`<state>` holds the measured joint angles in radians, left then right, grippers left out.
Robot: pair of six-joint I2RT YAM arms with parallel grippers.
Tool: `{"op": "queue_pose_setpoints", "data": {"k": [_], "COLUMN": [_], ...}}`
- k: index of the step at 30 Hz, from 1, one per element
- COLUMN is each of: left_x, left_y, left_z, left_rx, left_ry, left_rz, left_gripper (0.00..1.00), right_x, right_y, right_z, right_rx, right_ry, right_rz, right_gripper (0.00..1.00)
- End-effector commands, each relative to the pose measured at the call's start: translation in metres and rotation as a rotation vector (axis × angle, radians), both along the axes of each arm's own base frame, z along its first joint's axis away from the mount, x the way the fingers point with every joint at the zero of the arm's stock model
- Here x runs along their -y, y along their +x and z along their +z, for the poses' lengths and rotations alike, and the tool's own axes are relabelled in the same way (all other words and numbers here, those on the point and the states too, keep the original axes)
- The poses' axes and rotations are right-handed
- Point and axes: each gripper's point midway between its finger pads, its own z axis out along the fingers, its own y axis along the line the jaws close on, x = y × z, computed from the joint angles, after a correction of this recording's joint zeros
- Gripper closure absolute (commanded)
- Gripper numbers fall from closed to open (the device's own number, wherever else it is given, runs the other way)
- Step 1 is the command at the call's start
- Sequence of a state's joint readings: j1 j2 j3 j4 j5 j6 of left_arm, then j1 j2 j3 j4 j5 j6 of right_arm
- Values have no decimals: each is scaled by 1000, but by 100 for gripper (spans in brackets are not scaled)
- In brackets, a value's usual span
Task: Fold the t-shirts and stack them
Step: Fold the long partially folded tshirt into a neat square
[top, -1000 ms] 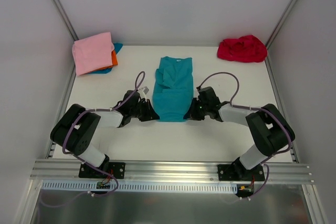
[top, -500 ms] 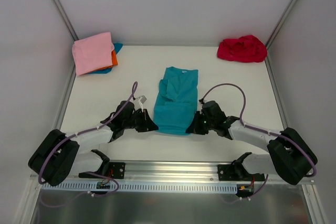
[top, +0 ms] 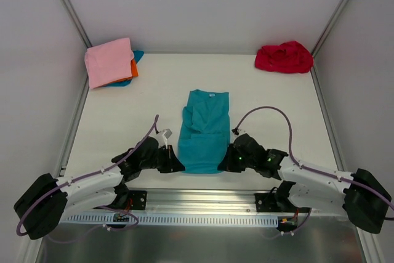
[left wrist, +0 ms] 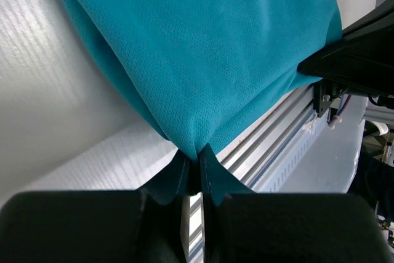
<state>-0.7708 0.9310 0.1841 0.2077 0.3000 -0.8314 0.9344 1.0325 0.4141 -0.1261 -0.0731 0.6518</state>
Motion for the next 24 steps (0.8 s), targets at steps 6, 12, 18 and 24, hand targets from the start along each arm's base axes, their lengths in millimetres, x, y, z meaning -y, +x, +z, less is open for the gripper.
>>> {"op": "queue_pose_setpoints", "data": {"k": [6,12,18,24], "left_x": [-3,9,20,24], "left_y": [2,17,26,34], "left_z": [17,40,49,55], "left_rx": [16,55,67,87], "left_ry": [20,46,49,57], "left_rz": [51,21,3,7], "left_gripper": [100,100,100,100], "right_x": [41,41,38,41], "right_y": [0,5,9,21], "right_z": [19,33,37,42], "right_rx": [71,92,98,107], "right_ry": [-111,-134,-143,-155], "right_rz": [-113,-105,-98,-113], "right_gripper": [99,99,99,100]}}
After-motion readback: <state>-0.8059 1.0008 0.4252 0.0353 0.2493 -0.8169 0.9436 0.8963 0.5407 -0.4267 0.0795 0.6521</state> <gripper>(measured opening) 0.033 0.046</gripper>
